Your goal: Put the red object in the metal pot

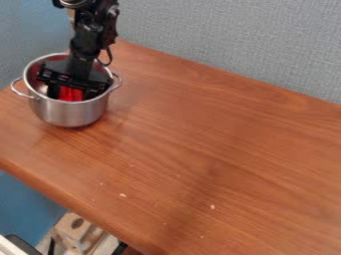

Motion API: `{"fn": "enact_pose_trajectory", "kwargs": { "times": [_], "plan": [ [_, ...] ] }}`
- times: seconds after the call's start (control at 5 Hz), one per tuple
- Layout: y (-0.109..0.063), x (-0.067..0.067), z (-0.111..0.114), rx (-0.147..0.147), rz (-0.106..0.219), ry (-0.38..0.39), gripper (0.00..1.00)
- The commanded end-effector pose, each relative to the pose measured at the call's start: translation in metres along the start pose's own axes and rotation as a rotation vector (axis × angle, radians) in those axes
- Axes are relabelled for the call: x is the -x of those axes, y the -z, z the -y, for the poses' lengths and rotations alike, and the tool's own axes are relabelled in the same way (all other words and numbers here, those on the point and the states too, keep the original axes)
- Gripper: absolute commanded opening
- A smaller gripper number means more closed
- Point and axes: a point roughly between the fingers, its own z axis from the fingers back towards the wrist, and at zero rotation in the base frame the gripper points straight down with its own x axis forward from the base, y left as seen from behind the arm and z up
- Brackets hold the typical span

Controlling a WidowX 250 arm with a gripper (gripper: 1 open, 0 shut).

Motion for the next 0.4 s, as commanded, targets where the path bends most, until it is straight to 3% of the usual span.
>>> {"fn": "enact_pose_trajectory", "kwargs": {
  "times": [0.0, 0.2],
  "plan": [
    [-0.0022, 0.0012, 0.0109, 0.004, 0.001, 0.031, 0.0],
    [-0.0022, -0.0002, 0.0117, 0.002, -0.003, 0.028, 1.0]
  ]
}}
